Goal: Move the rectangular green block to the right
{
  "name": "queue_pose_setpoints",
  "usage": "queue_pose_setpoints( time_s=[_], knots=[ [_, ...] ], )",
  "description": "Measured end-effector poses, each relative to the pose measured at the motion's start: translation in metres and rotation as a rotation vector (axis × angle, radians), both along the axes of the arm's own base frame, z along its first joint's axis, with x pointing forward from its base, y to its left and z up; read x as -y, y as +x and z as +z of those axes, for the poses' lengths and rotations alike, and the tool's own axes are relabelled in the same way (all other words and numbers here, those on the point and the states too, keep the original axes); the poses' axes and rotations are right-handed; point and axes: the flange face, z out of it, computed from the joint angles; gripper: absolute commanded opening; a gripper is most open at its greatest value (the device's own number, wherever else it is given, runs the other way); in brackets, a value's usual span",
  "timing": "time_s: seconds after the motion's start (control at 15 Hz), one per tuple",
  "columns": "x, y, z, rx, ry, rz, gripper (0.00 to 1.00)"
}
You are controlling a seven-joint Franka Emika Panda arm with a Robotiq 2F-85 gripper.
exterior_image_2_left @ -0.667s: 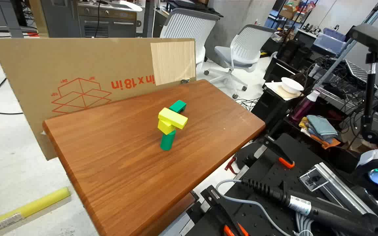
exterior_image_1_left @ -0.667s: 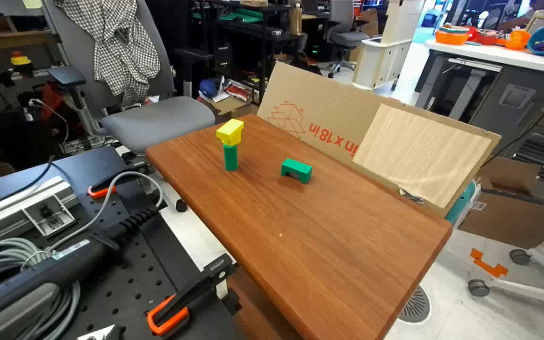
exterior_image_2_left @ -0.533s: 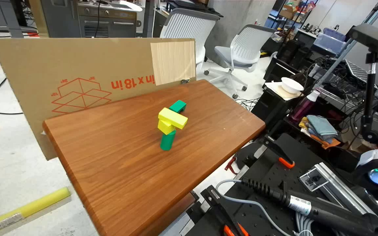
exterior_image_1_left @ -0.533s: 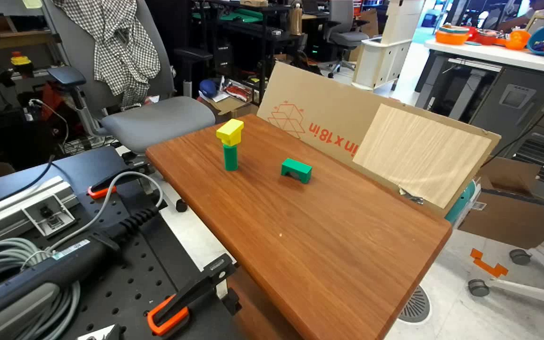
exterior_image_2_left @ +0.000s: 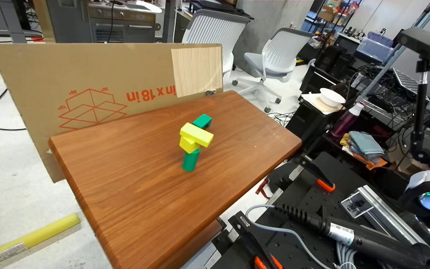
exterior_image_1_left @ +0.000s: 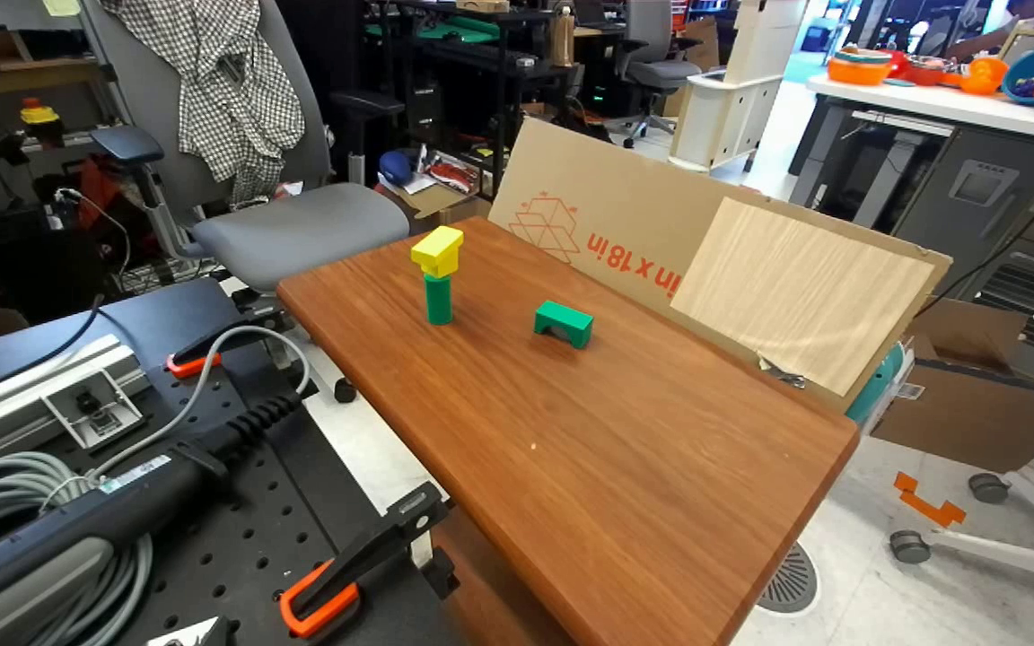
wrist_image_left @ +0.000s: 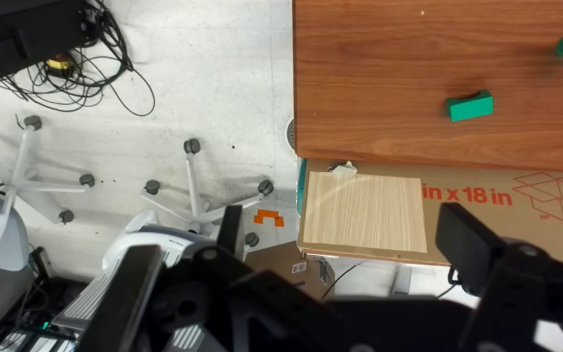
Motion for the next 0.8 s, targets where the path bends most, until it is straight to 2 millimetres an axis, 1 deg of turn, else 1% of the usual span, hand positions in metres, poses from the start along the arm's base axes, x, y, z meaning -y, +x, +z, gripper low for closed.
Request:
queue_pose_setpoints(
  time_s=[0.47, 0.6, 0.73, 0.8],
  knots=[
    [0.0, 0.0, 0.0, -0.001, 0.001, 0.0, 1.0],
    [-0.001, 0.002, -0.003, -0.011, -0.004, 0.029, 1.0],
    [-0.006, 0.012, -0.013, -0.044, -0.018, 0.106, 1.0],
    [-0.009, 0.023, -0.021, -0.069, -0.022, 0.155, 1.0]
  ],
)
